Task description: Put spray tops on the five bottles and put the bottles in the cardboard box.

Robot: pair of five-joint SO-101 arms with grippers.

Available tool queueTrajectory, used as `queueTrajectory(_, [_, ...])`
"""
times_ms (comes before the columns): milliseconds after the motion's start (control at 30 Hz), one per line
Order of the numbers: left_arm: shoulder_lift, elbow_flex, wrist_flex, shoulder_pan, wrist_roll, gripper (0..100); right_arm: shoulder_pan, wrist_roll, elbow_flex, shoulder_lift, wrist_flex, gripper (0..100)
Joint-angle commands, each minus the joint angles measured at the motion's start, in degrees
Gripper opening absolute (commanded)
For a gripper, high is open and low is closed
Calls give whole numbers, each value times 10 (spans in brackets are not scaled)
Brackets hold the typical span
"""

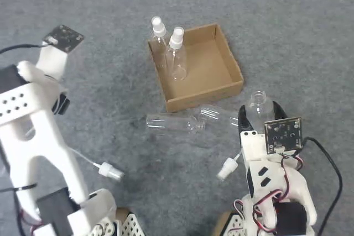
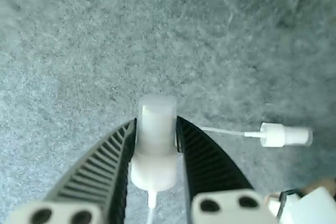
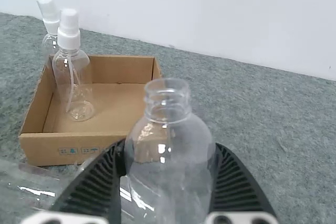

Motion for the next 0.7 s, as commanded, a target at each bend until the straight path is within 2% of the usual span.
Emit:
queueTrajectory(0, [-33, -24, -12, 9, 32, 13, -4, 0, -20, 0, -13, 62])
queueTrajectory(233, [-59, -22, -33, 8, 37, 13, -28, -1, -12, 0, -17, 62])
queueTrajectory(400, [-91, -19, -47, 19, 100, 13, -47, -1, -11, 0, -14, 62])
queueTrajectory(567, [-120, 36, -56, 55, 106, 13, -48, -1, -9, 0, -13, 62])
queueTrajectory(667, [-156, 88, -98, 61, 122, 13, -58, -1, 2, 0, -18, 62])
